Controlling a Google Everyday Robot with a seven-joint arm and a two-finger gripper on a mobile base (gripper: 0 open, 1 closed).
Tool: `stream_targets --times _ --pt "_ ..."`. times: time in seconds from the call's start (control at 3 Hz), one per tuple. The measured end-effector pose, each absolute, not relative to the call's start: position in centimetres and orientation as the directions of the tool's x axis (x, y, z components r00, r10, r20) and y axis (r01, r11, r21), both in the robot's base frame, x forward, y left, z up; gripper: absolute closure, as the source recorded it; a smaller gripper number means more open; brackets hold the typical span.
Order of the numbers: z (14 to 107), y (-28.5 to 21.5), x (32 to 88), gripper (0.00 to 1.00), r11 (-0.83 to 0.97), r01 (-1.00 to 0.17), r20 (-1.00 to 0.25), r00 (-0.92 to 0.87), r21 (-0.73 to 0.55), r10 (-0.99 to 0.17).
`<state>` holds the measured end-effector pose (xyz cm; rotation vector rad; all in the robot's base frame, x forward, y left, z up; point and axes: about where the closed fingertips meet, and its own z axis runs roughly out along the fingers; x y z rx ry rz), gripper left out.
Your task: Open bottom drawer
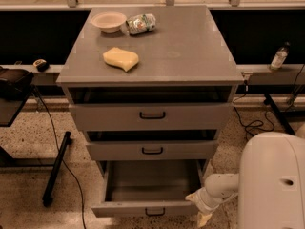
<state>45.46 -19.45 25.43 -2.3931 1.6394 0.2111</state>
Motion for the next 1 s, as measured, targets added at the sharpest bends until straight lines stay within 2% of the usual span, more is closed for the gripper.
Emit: stream_targets --times 0.33,0.67,1.0 --pt "27.8 -18.5 45.7 0.28 -0.401 -0.904 -0.178 0.423 -0.146 -0.889" --pt "27.0 -16.7 47.3 0.46 -0.458 -0.877 -0.149 0.477 -0.149 -0.866" --pt "25.2 -14.9 52.1 0.78 -0.443 -0.870 -0.172 0.481 -0.218 -0.860"
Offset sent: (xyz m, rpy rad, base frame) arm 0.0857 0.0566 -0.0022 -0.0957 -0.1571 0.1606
